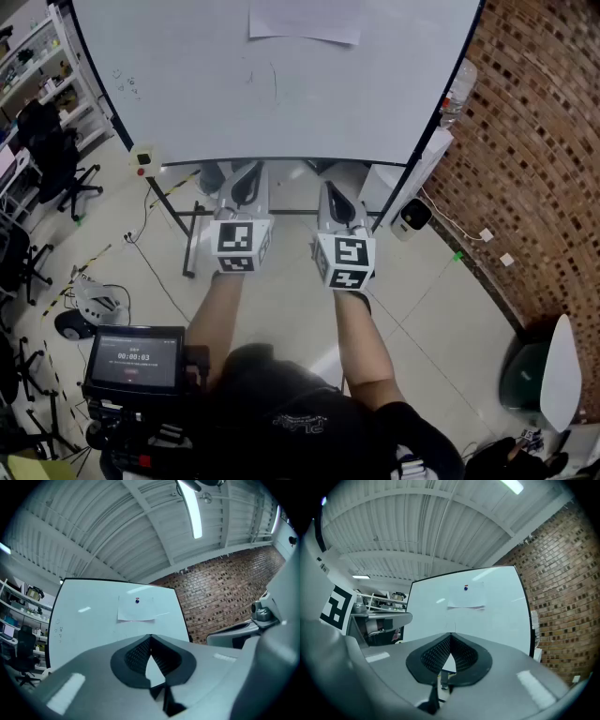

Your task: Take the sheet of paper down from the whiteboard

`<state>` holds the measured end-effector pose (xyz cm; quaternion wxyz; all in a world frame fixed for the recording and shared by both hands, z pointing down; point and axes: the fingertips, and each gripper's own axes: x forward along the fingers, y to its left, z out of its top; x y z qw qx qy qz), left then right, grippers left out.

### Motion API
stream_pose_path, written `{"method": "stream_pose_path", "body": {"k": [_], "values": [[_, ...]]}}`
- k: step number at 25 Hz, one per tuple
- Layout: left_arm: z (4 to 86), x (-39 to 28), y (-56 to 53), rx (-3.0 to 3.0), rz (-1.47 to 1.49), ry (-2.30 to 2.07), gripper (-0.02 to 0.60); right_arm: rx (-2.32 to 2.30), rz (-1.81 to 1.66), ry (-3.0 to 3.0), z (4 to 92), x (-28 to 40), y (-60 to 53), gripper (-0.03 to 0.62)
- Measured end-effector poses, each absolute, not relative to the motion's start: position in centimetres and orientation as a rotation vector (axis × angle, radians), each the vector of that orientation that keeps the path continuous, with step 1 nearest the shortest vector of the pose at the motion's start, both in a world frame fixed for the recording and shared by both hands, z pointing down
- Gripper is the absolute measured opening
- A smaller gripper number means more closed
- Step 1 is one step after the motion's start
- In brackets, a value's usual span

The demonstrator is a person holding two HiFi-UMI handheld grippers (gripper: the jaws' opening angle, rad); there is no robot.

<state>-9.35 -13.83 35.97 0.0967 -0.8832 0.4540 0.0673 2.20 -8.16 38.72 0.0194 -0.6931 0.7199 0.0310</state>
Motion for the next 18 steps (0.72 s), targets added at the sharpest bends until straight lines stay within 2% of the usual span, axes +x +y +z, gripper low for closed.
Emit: {"method": "stream_pose_path", "body": {"k": [5, 18], "values": [[35.8, -8.3, -15.4, -2.622, 0.205, 1.344, 0.002, -2.174, 0.096, 2.217, 38.8, 3.6, -9.1, 0.012], [33.8, -3.8, -25.7, -2.668, 0.306, 1.285, 0.002, -2.24, 0.164, 2.17, 36.8, 7.0, -19.9, 0.012]]}}
